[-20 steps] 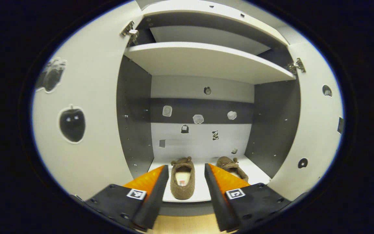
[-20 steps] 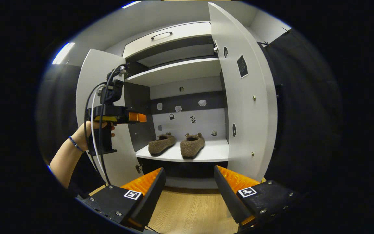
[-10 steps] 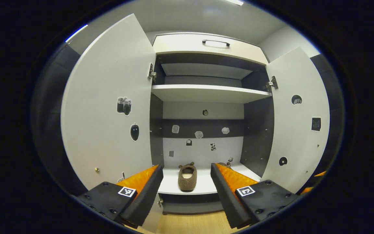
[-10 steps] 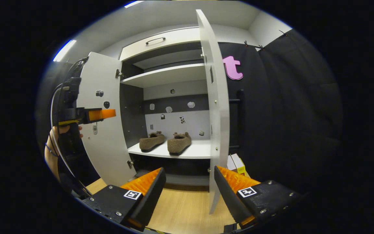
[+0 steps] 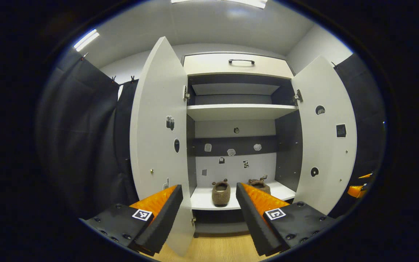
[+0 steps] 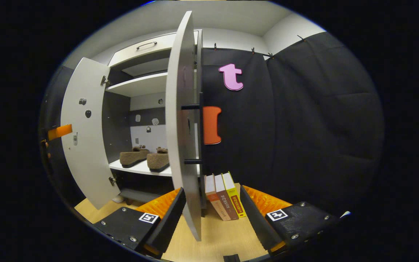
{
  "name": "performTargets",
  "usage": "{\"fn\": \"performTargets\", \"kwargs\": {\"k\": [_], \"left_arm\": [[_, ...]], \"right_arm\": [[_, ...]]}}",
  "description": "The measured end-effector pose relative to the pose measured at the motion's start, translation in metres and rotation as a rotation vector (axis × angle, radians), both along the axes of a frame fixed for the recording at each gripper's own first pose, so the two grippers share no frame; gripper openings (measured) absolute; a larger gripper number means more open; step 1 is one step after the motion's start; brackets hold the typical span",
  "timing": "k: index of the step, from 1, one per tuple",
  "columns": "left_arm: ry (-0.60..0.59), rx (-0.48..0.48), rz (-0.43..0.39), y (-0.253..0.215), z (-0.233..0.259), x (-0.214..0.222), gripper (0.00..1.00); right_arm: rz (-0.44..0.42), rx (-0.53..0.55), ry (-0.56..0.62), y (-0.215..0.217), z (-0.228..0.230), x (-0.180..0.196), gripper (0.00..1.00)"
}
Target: Grab one shoe with the right hand and put it into the shoe cabinet, grab the other shoe with the left hand and put it into the shoe cabinet; then close the right door with the right hand and the left door with the left hand.
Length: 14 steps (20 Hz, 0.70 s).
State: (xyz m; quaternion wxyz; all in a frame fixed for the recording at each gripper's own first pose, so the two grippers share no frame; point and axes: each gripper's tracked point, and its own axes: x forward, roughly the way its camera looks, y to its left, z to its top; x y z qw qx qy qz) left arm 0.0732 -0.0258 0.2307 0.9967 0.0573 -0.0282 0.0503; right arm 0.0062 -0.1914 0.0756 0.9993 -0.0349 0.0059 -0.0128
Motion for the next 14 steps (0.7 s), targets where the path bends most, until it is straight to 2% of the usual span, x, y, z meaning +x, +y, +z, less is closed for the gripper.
{"fn": "performTargets", "kwargs": {"k": [5, 8, 14], "left_arm": [[0.016, -0.013, 0.075, 0.032, -0.011, -0.034, 0.96], [0.024, -0.032, 0.127, 0.054, -0.015, -0.049, 0.94], [0.024, -0.028, 0.195, 0.091, -0.013, -0.069, 0.96]], "right_arm": [[-0.019, 0.014, -0.024, -0.019, -0.001, 0.017, 0.92], [0.011, 0.013, -0.038, -0.012, -0.003, 0.025, 0.92], [0.051, 0.024, -0.038, 0.004, -0.006, 0.035, 0.92]]}}
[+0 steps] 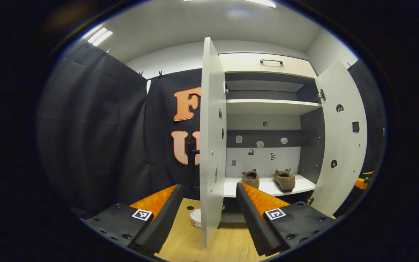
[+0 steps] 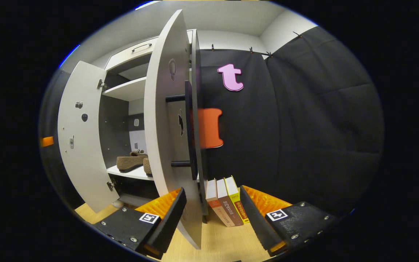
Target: Grab one shoe with the right hand and put it into the shoe cabinet, grab the other shoe with the left hand and put it into the shoe cabinet; then close the right door with the right hand and the left door with the left hand.
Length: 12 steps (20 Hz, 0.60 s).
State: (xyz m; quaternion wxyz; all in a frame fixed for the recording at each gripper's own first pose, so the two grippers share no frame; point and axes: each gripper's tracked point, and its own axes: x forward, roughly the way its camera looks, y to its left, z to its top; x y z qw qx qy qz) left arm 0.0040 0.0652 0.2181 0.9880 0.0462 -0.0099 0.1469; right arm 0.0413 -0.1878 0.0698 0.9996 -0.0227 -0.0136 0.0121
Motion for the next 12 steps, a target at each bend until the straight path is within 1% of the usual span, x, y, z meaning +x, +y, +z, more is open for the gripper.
{"fn": "performTargets", "kwargs": {"k": [1, 2, 3, 4, 5, 6, 7, 9, 10, 12], "left_arm": [[-0.003, 0.002, 0.008, 0.005, 0.002, -0.002, 0.94], [-0.006, 0.001, 0.011, 0.009, 0.003, -0.006, 0.96], [-0.008, -0.003, 0.016, 0.014, 0.003, -0.008, 0.99], [-0.009, -0.006, 0.022, 0.021, 0.003, -0.007, 0.96], [-0.010, -0.009, 0.029, 0.026, 0.004, -0.007, 0.96], [-0.010, -0.013, 0.035, 0.031, 0.004, -0.008, 0.99], [-0.010, -0.014, 0.039, 0.036, 0.004, -0.007, 0.97], [-0.010, -0.006, 0.042, 0.047, 0.006, -0.005, 0.99], [-0.012, 0.001, 0.043, 0.052, 0.006, -0.005, 0.96], [-0.013, 0.003, 0.049, 0.063, 0.005, -0.004, 0.96]], "right_arm": [[0.002, -0.007, -0.002, 0.001, 0.002, 0.001, 0.92], [0.005, -0.006, 0.001, 0.002, 0.002, 0.001, 0.98], [0.007, 0.003, 0.008, 0.005, 0.001, 0.000, 0.92], [0.011, 0.011, 0.012, 0.007, 0.000, -0.001, 0.91], [0.013, 0.010, 0.011, 0.012, -0.001, -0.001, 0.90], [0.014, -0.001, 0.005, 0.016, 0.000, -0.001, 0.90], [0.016, -0.016, 0.002, 0.021, 0.000, 0.000, 0.90], [0.027, -0.040, 0.001, 0.034, 0.000, 0.000, 0.90], [0.034, -0.045, 0.002, 0.041, -0.001, 0.001, 0.90], [0.043, -0.043, 0.003, 0.055, -0.001, 0.002, 0.90]]}}
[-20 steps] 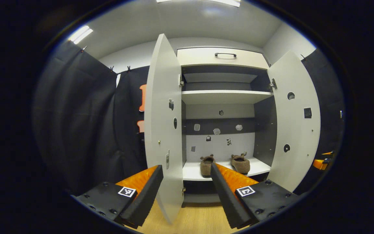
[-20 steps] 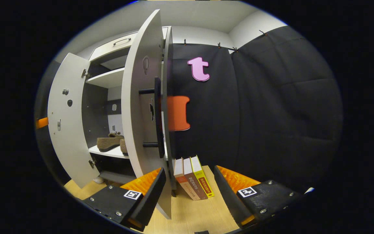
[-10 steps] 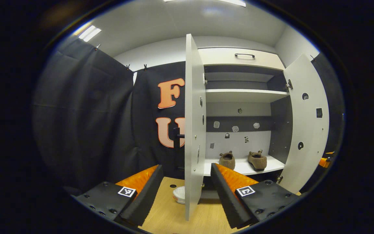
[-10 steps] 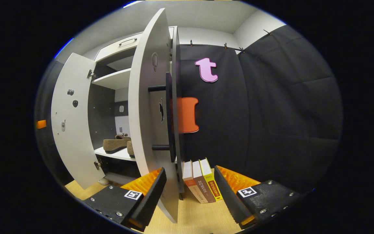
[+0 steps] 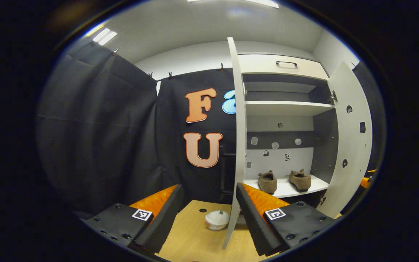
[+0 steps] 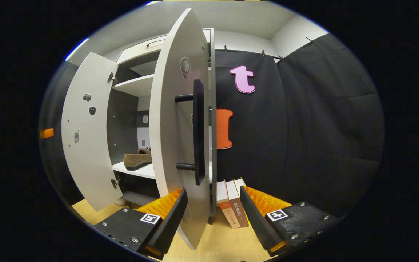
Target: Grab one shoe with the right hand and put it into the shoe cabinet, grab the other shoe with the left hand and put it into the shoe cabinet; then close the right door with the right hand and the left door with the left hand.
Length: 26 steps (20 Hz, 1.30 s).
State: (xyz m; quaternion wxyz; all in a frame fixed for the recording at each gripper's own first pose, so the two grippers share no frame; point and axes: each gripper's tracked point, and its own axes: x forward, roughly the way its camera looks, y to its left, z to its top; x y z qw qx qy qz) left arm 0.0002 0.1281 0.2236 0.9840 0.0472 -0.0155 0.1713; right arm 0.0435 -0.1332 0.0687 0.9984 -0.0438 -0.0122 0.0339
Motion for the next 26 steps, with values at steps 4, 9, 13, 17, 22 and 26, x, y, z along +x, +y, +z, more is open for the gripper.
{"fn": "performTargets", "kwargs": {"k": [4, 9, 13, 17, 22, 26], "left_arm": [[0.018, -0.023, -0.007, 0.021, -0.011, 0.009, 0.94], [0.025, -0.022, -0.019, 0.046, -0.021, 0.018, 0.96], [0.040, -0.029, -0.029, 0.066, -0.035, 0.025, 0.96], [0.054, -0.048, -0.048, 0.081, -0.052, 0.035, 0.99], [0.077, -0.031, -0.052, 0.097, -0.073, 0.051, 0.97], [0.099, -0.053, -0.099, 0.096, -0.098, 0.070, 0.97]], "right_arm": [[0.017, 0.010, 0.004, 0.026, -0.004, 0.006, 0.90], [0.019, 0.013, -0.006, 0.056, -0.007, 0.018, 0.90], [-0.010, 0.024, -0.012, 0.070, -0.011, 0.033, 0.90], [-0.004, 0.037, -0.018, 0.089, -0.015, 0.049, 0.90], [0.015, -0.001, -0.035, 0.130, -0.016, 0.070, 0.92], [0.031, -0.008, -0.049, 0.146, -0.013, 0.072, 0.86]]}}
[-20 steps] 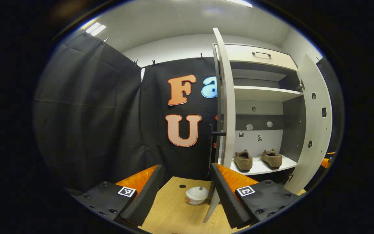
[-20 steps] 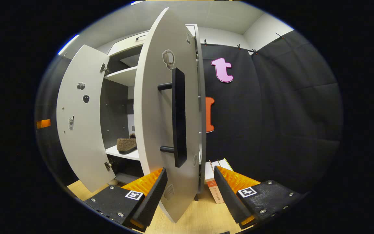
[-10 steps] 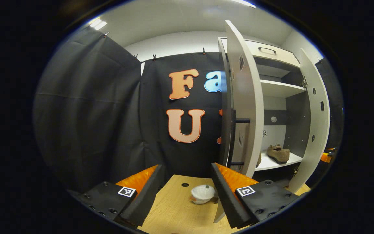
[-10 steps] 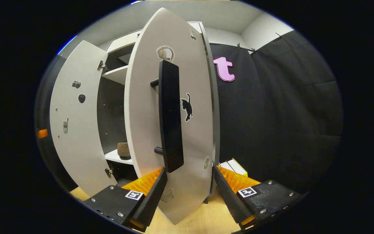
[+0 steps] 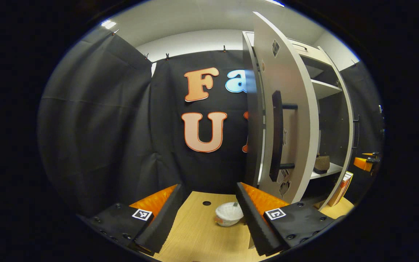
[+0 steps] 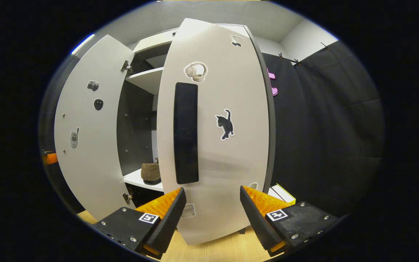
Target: Grab one shoe with the right hand and put it into the shoe cabinet, grab the other shoe with the left hand and put it into the shoe cabinet; then close the right door with the right hand and the left door with the left hand.
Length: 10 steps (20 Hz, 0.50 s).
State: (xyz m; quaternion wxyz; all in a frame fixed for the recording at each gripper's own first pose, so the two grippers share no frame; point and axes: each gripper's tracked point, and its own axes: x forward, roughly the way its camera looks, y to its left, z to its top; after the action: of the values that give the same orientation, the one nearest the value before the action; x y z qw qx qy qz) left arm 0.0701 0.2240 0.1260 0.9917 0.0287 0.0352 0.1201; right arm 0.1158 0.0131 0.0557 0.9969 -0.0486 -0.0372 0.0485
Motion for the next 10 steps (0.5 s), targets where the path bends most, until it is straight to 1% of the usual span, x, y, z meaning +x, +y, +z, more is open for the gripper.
{"fn": "performTargets", "kwargs": {"k": [1, 2, 4, 5, 7, 8, 10], "left_arm": [[0.010, -0.008, -0.014, -0.002, -0.008, 0.005, 0.96], [0.018, -0.014, -0.029, -0.004, -0.016, 0.010, 0.99], [0.035, -0.022, -0.048, -0.009, -0.028, 0.017, 0.97], [0.039, -0.027, -0.064, -0.014, -0.032, 0.020, 0.99], [0.044, -0.039, -0.101, -0.026, -0.038, 0.026, 0.95], [0.051, -0.045, -0.115, -0.030, -0.042, 0.028, 0.97], [0.062, -0.059, -0.133, -0.037, -0.046, 0.031, 0.97]], "right_arm": [[0.000, -0.005, -0.002, 0.002, 0.000, -0.001, 0.85], [-0.001, -0.008, -0.003, 0.003, 0.001, -0.001, 0.85], [-0.005, -0.012, -0.003, 0.003, 0.001, -0.002, 0.85], [-0.008, -0.010, -0.003, 0.001, 0.001, -0.003, 0.85], [-0.017, -0.003, -0.003, -0.002, 0.002, -0.005, 0.85], [-0.020, 0.002, -0.003, -0.004, 0.001, -0.007, 0.86], [-0.028, 0.004, -0.003, -0.006, 0.001, -0.008, 0.85]]}}
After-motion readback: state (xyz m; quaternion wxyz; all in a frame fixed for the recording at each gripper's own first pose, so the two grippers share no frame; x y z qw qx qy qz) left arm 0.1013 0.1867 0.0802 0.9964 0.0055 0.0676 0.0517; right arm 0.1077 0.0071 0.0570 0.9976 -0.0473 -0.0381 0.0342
